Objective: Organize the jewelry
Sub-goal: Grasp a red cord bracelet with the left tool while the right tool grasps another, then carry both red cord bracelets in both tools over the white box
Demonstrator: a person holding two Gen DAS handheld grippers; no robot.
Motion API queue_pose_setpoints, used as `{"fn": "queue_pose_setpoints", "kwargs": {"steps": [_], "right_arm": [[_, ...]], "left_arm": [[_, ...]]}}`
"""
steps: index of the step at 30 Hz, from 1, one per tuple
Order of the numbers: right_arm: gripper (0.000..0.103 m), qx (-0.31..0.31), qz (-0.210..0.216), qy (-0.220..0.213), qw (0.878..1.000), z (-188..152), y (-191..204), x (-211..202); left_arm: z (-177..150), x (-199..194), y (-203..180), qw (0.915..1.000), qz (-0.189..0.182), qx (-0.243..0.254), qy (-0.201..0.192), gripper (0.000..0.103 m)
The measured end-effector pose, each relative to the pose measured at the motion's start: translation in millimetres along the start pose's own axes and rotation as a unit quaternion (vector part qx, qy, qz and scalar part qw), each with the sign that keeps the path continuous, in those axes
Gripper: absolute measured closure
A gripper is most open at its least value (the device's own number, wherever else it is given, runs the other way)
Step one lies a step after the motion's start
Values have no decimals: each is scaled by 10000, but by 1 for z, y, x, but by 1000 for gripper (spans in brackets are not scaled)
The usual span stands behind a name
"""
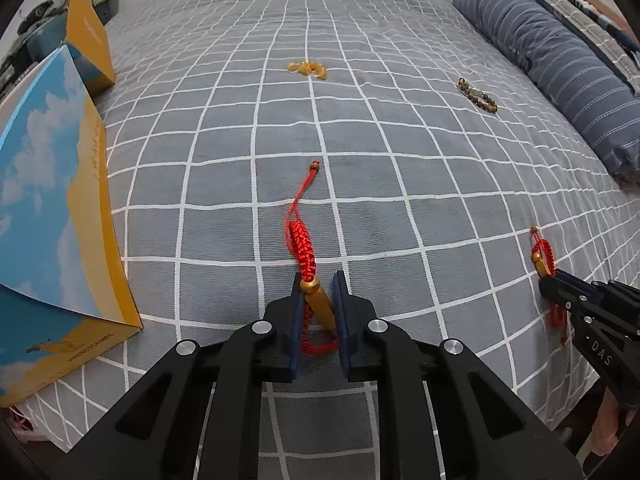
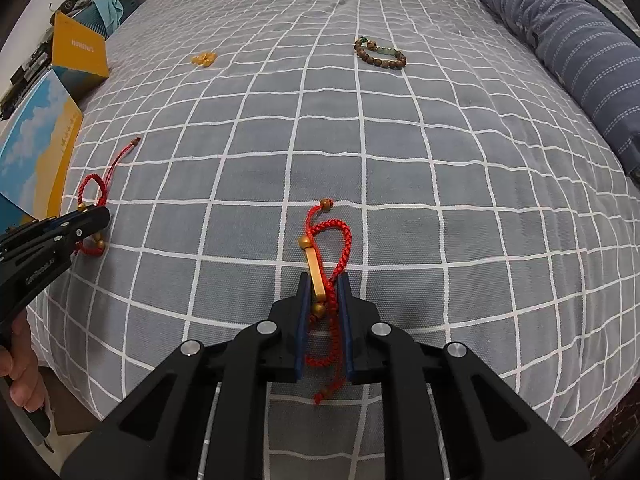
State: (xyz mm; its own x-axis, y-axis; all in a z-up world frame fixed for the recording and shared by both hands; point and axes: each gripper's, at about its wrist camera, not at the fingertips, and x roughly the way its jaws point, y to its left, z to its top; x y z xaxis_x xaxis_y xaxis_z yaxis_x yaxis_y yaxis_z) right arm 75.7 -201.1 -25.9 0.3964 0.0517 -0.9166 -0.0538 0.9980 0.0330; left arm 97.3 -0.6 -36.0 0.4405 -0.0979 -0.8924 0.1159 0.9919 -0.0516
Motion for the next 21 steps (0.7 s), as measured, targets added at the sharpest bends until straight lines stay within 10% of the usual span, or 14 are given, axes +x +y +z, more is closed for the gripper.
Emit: {"fn": "queue_pose_setpoints", "kwargs": {"steps": [21], "right_arm": [[91,113,18,-212,9997,7,-3,-16]], "left_arm": [[9,-18,1,9999,0,36,-128,90]]}}
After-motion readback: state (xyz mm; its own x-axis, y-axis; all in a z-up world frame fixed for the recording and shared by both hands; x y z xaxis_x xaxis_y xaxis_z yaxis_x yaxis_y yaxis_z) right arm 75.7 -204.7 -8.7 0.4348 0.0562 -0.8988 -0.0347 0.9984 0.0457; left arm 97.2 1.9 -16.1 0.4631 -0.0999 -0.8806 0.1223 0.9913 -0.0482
